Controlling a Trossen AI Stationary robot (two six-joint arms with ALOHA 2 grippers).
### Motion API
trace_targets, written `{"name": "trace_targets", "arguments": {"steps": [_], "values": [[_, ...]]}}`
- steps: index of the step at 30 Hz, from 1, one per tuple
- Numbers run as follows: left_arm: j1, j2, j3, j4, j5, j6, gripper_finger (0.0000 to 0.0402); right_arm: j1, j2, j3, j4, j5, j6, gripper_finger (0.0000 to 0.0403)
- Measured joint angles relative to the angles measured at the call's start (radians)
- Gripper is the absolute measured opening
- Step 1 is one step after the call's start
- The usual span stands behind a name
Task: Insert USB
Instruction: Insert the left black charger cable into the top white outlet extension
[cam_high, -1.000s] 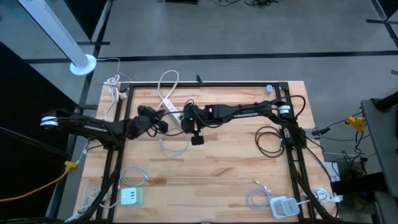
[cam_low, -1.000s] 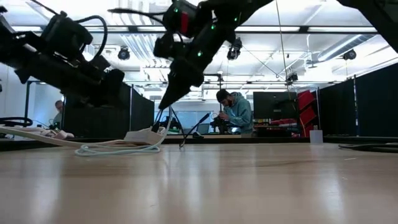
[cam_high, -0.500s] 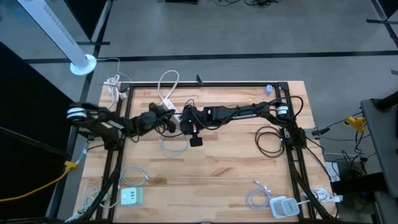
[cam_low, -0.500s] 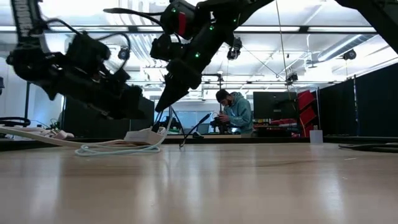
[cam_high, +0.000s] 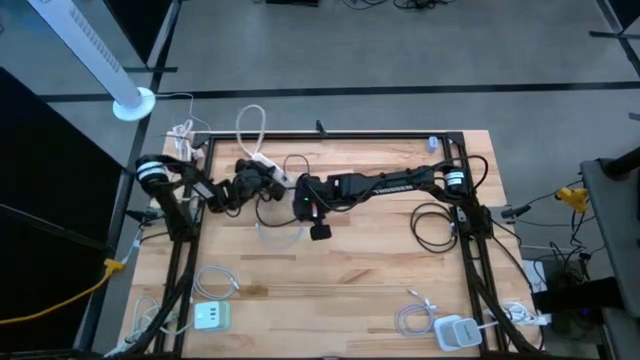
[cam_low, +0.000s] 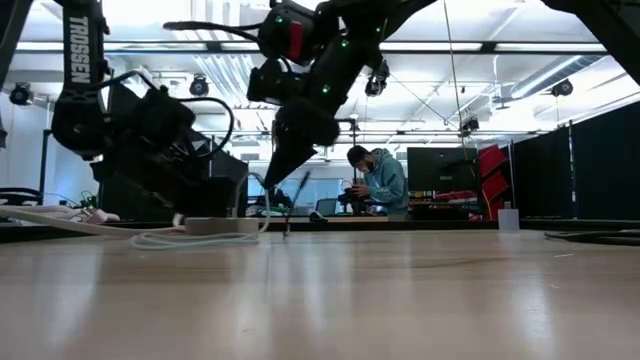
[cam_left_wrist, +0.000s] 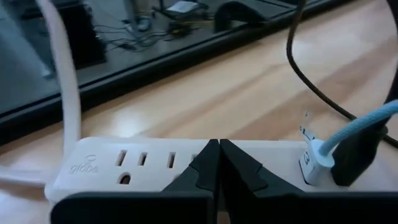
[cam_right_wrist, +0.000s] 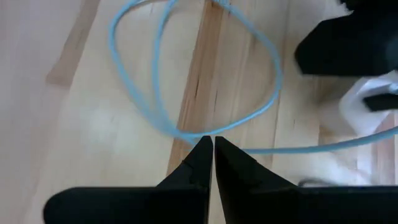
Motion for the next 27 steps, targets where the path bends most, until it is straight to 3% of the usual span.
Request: {"name": "trace_targets", "arguments": {"steps": [9,16,27], "values": [[0.067,-0.116,-0.120,-0.029,-0.133,-0.024,0.0000,0.030,-0.094,0.000,-0.130,0.132,-0.019,0.0002],[0.060,-0.291,-0.232,-0.071,-0.122,-0.094,0.0000,0.036,-0.172,0.000,-0.166,0.140,0.026,0.0002],[0.042,-0.501,-0.230,-0.112,0.001,-0.076,0.0000,0.063,-0.271,-0.005,-0.301,0.219,0.108,0.0002]]}}
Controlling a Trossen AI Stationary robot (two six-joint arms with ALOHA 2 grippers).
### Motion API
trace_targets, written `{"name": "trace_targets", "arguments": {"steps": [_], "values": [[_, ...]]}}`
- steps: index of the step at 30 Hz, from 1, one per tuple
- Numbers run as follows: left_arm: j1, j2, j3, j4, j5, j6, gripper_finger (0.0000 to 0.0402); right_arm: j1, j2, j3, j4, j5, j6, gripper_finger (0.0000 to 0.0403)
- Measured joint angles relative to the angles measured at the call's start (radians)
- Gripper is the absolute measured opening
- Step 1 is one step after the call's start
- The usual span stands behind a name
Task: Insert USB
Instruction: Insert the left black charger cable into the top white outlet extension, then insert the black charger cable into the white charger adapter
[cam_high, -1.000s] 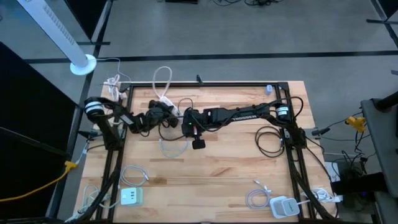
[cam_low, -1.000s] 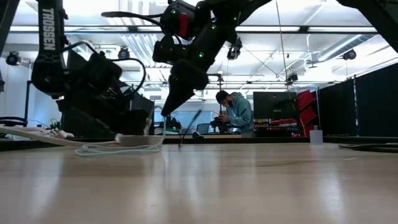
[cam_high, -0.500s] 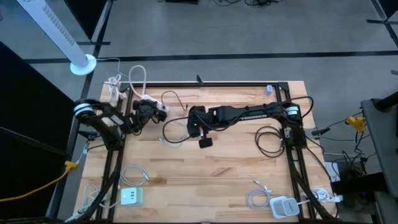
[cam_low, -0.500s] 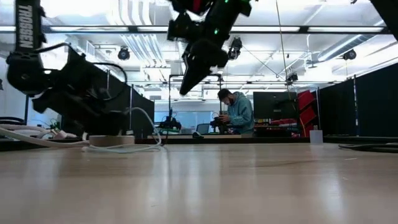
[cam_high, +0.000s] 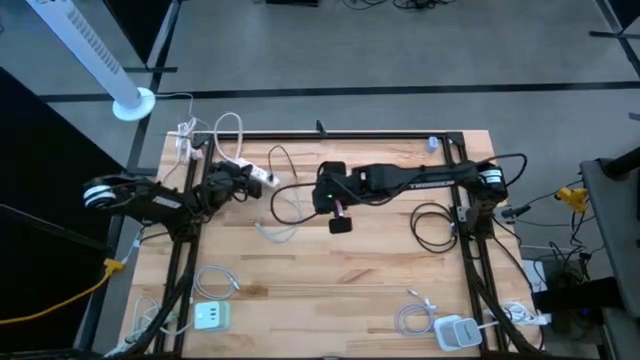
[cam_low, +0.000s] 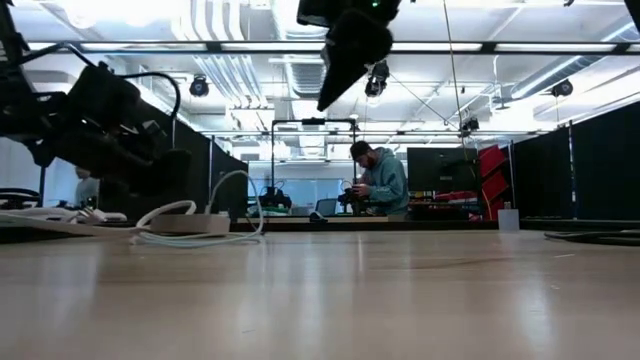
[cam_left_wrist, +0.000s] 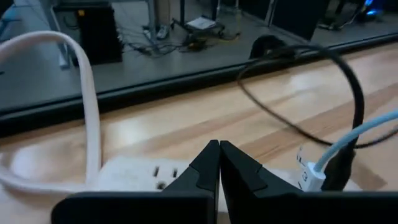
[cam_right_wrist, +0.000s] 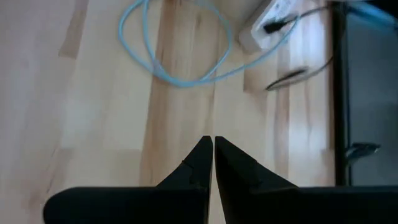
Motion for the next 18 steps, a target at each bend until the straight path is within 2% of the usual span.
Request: {"name": "trace_targets", "arguments": {"steps": [4,11,14,18], "values": [[-0.010,-0.030,0.000,-0.001,0.005,0.006,0.0000,0.004,-0.010,-0.010,-0.076,-0.001,0.048,0.0002],[-0.066,-0.085,0.001,0.023,0.185,0.033,0.0000,0.027,-0.019,-0.083,-0.147,-0.002,0.118,0.0002],[-0.135,-0.117,0.001,0.023,0.228,0.075,0.0000,0.051,-0.019,-0.125,-0.209,-0.005,0.173,0.0002],[-0.273,-0.154,0.001,0.076,0.229,0.148,0.0000,0.108,-0.052,-0.216,-0.286,-0.014,0.270,0.0002]]}}
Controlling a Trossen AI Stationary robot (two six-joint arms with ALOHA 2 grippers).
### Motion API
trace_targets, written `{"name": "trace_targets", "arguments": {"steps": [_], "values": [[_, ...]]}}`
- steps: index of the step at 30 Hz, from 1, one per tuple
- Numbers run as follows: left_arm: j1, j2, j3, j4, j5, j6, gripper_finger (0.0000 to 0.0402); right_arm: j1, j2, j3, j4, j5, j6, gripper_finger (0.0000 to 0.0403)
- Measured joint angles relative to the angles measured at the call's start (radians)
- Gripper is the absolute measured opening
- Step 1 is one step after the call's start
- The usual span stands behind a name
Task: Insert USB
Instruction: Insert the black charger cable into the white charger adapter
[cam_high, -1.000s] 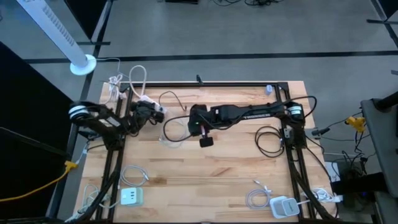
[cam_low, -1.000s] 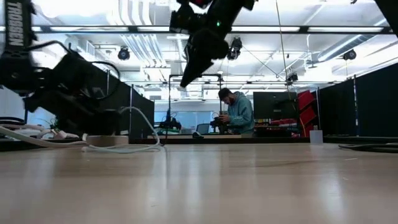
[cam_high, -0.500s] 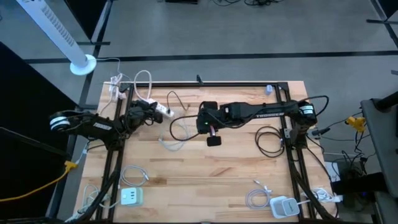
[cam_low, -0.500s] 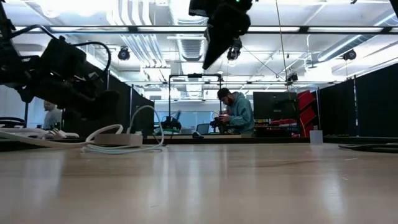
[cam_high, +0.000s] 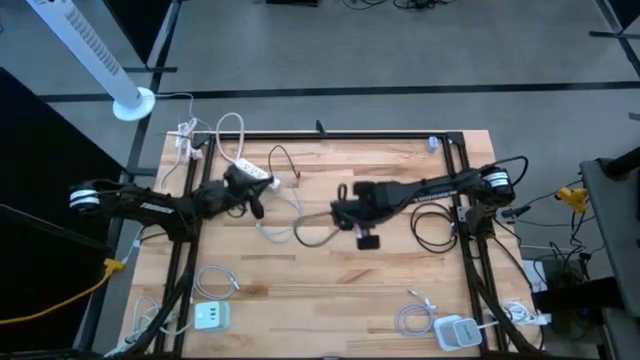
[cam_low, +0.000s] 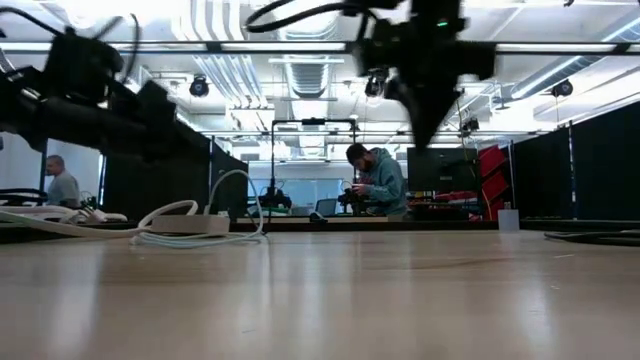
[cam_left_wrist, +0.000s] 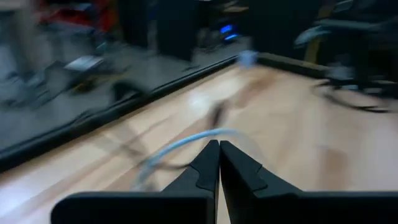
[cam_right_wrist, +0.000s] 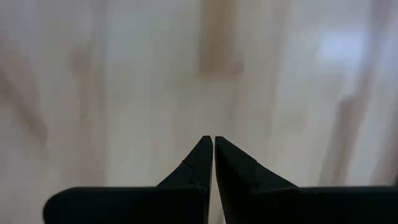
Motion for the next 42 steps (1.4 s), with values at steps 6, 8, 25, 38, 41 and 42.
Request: {"name": "trace_targets", "arguments": {"steps": [6,8,25,38,41,42], "values": [[-0.213,-0.031,0.000,0.073,-0.001,0.060,0.0000,0.094,-0.123,-0.199,-0.035,-0.004,0.158,0.0002],[-0.270,-0.031,0.000,0.094,-0.001,0.077,0.0000,0.117,-0.180,-0.272,-0.036,-0.006,0.217,0.0003],[-0.407,-0.030,0.002,0.110,-0.077,0.114,0.0014,-0.314,-0.608,-0.602,0.170,0.248,0.747,0.0153],[-0.402,-0.019,0.055,0.108,-0.099,0.242,0.0065,-0.889,-0.566,-0.585,0.248,0.139,0.559,0.0234],[-0.397,-0.019,0.072,0.110,-0.099,0.261,0.0072,-0.963,-0.521,-0.578,0.254,0.083,0.518,0.0241],[-0.396,-0.019,0.076,0.107,-0.099,0.263,0.0074,-0.982,-0.500,-0.575,0.257,0.075,0.503,0.0242]]}}
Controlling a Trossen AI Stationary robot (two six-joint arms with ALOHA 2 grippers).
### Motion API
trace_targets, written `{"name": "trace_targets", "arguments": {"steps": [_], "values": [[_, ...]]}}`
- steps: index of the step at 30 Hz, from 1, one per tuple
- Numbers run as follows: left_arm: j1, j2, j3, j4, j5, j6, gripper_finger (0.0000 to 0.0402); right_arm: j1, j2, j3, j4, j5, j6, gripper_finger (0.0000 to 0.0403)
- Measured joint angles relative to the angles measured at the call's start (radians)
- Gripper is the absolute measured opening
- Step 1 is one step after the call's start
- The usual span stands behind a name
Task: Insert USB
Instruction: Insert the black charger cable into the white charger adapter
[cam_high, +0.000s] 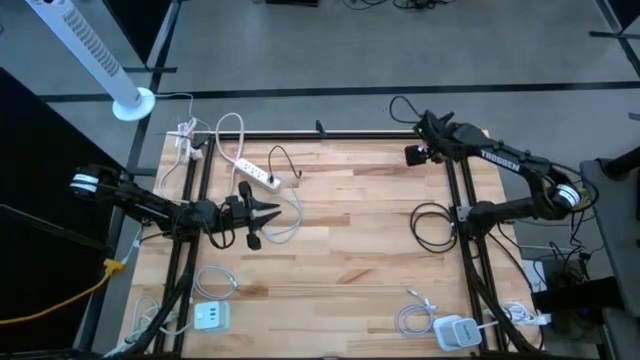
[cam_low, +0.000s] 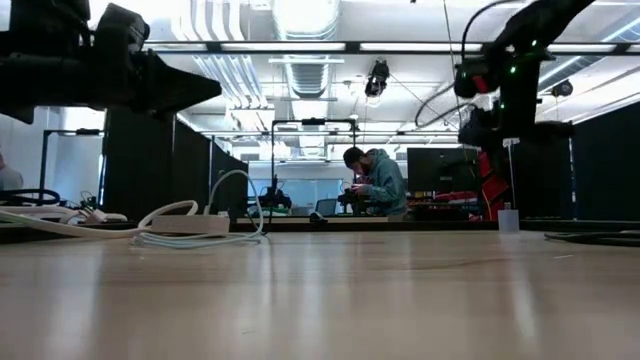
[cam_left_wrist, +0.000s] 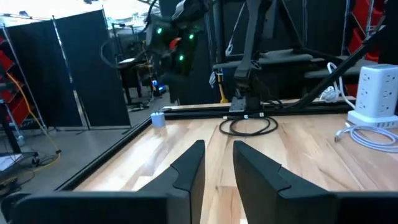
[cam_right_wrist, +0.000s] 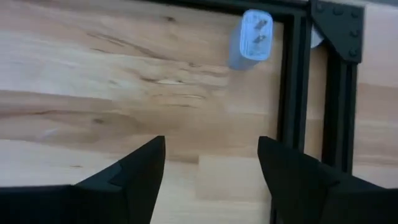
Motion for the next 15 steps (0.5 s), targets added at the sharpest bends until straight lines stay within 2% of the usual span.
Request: {"name": "trace_targets", "arguments": {"steps": [9,15], "values": [[0.002,0.000,0.005,0.012,0.086,0.035,0.0103,-0.074,0.207,0.112,0.029,0.009,-0.041,0.0247],[0.002,0.006,0.005,0.013,0.099,-0.042,0.0140,-0.144,0.373,0.291,-0.111,-0.032,-0.036,0.0246]]}}
